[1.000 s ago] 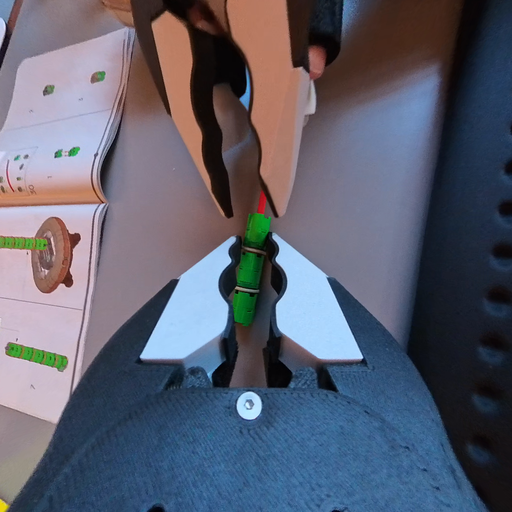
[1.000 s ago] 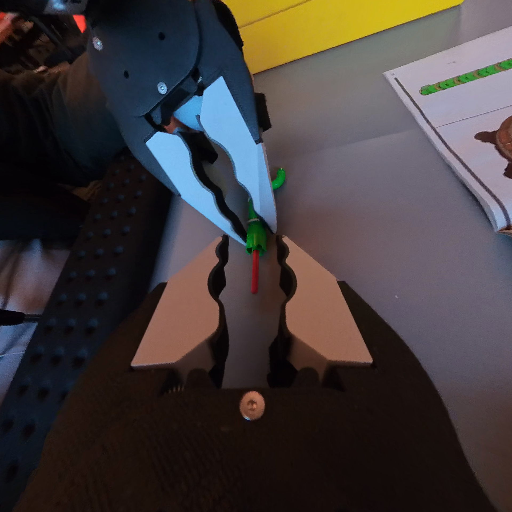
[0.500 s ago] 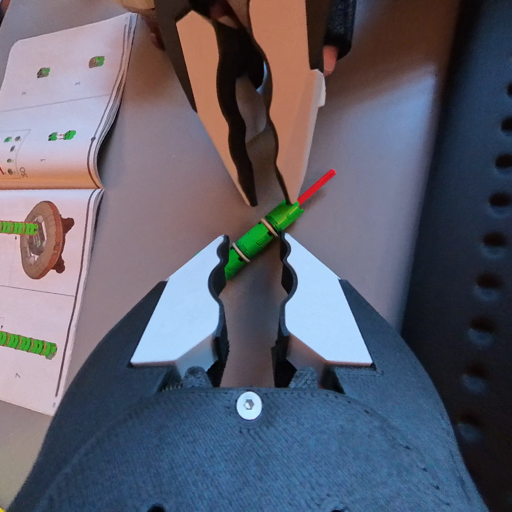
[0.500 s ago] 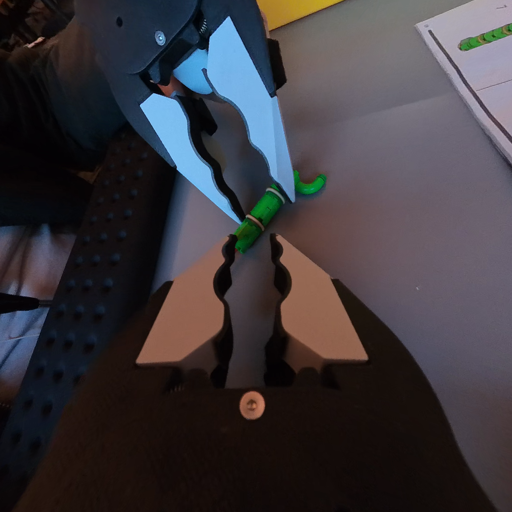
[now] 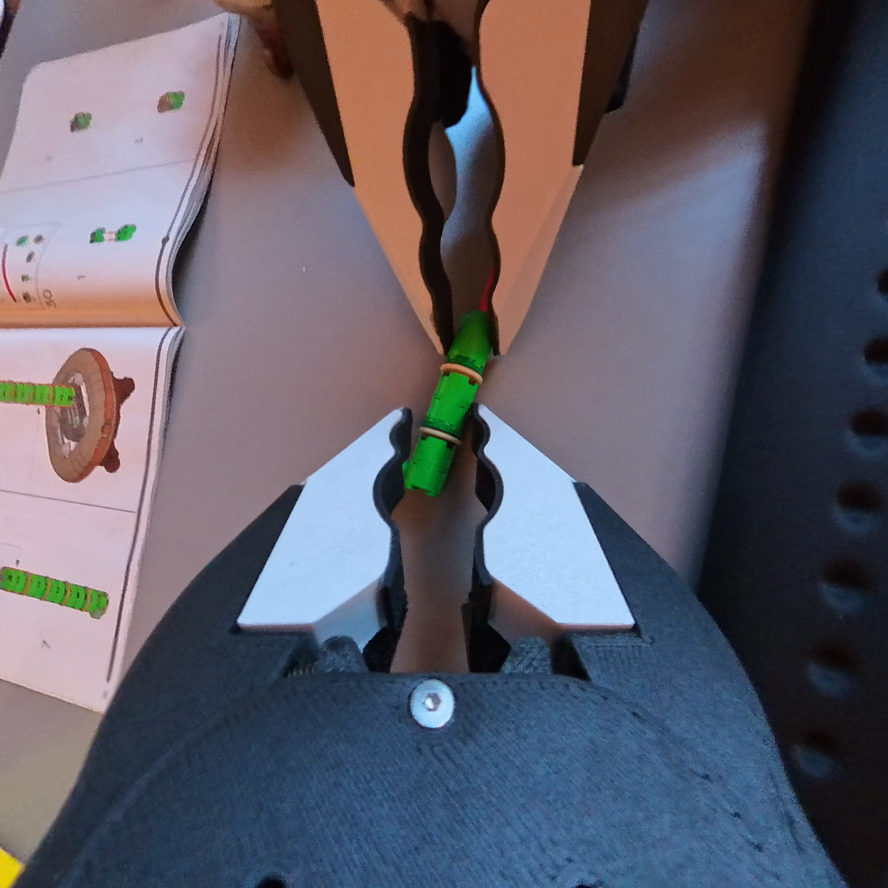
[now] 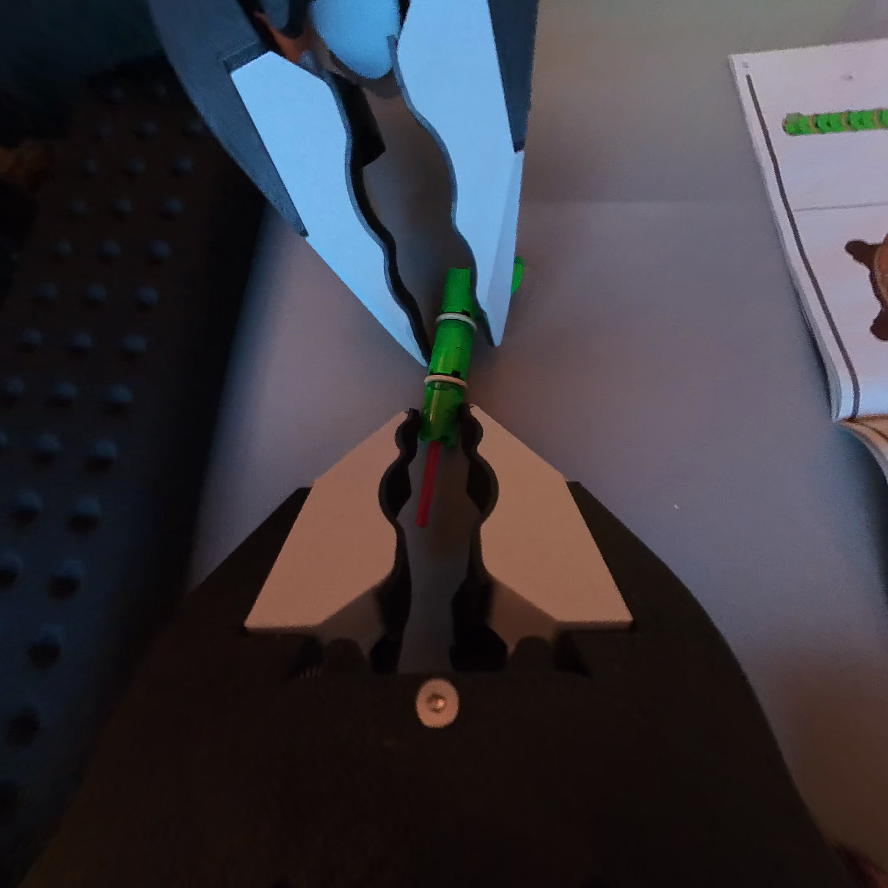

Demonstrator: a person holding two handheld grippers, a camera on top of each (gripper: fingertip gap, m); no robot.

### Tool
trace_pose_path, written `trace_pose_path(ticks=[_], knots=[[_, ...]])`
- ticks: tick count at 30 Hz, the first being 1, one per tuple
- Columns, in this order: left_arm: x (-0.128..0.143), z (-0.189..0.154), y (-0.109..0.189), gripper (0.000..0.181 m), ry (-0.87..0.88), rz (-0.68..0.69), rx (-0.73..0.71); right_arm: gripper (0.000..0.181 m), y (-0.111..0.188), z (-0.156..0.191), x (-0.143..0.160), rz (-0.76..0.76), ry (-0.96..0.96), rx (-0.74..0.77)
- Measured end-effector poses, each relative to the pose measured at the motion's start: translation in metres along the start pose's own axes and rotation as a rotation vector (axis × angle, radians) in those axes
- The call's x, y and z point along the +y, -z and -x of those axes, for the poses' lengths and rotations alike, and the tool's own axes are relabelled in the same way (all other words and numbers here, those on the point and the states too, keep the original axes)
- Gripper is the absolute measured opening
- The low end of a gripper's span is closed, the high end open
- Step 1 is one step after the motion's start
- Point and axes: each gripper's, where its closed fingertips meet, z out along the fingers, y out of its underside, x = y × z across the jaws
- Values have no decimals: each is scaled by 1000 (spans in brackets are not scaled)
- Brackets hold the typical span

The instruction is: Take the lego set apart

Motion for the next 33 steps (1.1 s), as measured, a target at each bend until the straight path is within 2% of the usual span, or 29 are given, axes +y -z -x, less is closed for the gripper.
trace_pose_path(ticks=[4,7,9,13,15,17,22,27,33], knots=[[-5,-9,-3,16,-57,-17,13,18,-1,2,0,-24,39,-14],[-6,-8,-4,15,-35,-4,15,27,-6,2,-3,-26,29,-3],[-7,-9,-4,15,-36,-5,22,15,-5,-2,-2,6,63,42],[-11,-3,-1,15,-90,-29,-41,15,1,-7,-8,45,187,164],[-9,-1,-4,26,-129,-17,-81,15,3,-5,-14,31,242,190],[-10,0,-5,15,-150,-10,-110,15,4,-5,-18,19,254,203],[-14,-9,-6,15,-137,-10,-47,17,-1,3,-8,29,203,107],[-14,-11,-6,15,-192,6,-62,16,1,4,-7,98,254,143],[-30,-10,8,16,-174,-80,-57,17,17,9,-20,28,216,110]])
